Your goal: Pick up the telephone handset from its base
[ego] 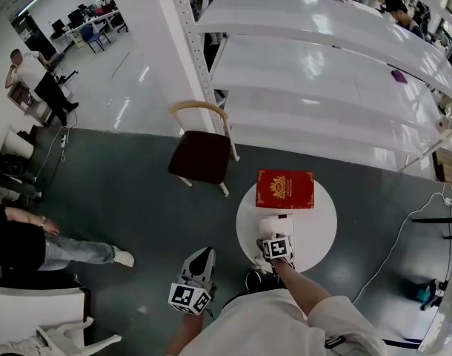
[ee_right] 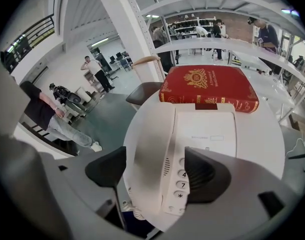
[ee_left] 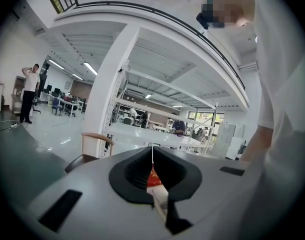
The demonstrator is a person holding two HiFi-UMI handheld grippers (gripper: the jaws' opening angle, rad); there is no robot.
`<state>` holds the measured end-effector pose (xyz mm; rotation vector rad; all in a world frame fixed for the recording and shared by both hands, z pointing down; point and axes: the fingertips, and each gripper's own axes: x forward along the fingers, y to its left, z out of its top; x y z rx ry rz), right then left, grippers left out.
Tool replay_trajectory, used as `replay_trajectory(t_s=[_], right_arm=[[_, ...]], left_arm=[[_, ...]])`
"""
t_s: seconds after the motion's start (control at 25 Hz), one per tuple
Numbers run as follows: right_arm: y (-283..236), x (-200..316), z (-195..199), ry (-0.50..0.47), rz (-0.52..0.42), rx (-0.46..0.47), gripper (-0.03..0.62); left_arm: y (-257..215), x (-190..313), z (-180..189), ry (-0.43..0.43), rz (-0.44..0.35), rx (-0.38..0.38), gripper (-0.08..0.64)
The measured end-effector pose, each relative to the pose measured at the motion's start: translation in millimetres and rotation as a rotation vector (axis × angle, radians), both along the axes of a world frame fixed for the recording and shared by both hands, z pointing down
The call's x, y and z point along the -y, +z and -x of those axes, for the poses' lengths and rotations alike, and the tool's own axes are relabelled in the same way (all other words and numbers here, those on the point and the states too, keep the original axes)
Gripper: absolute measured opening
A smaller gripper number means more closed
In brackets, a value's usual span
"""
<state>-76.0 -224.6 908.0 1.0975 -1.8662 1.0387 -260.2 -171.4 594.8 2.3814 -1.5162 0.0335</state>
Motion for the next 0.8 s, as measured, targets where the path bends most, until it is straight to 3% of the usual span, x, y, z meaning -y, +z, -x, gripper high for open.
replay_trajectory(t_s=[0.64, 0.8], right_arm=[[12.9, 5.0, 12.2, -0.047, -0.023, -0.066, 0.348], [15.8, 0.8, 12.1, -0.056, 0.002, -0.103, 0.318]], left_arm=[[5.4, -2.9, 4.5, -0.022, 0.021, 0.001, 0.021], [4.5, -2.3, 4.4, -0.026, 0.021, -0.002, 0.021]])
